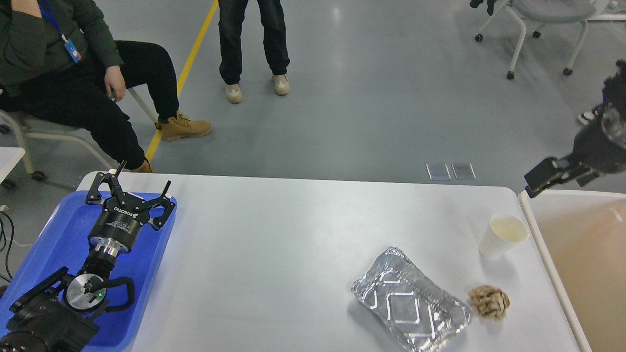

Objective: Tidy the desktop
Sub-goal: 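Lower the open right gripper down toward the clear plastic cup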

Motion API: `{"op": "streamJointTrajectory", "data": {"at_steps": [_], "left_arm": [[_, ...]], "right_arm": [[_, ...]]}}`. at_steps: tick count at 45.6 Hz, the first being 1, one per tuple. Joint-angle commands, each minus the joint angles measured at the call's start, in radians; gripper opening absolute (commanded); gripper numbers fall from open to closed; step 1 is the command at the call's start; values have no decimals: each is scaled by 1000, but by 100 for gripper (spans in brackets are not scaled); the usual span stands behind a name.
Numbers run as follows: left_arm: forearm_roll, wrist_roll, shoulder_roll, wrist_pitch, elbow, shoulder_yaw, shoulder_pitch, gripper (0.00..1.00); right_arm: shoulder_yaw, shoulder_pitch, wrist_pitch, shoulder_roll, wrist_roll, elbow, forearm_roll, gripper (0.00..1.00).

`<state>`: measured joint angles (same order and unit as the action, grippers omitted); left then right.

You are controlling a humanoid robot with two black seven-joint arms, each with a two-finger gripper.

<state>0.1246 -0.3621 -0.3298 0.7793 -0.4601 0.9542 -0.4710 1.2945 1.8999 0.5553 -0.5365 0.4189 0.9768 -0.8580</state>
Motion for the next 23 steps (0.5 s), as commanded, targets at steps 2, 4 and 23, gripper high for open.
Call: {"op": "streamJointTrajectory", "data": {"at_steps": [2, 4, 23], "left_arm": [[0, 0, 0, 0, 0, 0, 0, 99], [0, 0, 0, 0, 0, 0, 0, 99], [0, 0, 0, 0, 0, 0, 0, 99]], "right_arm": [[-53, -246, -101, 30, -6, -196, -13, 100], [-96, -298, -101, 30, -6, -223, -13, 100], [-219, -528, -210, 95, -61, -414, -12, 100]]}}
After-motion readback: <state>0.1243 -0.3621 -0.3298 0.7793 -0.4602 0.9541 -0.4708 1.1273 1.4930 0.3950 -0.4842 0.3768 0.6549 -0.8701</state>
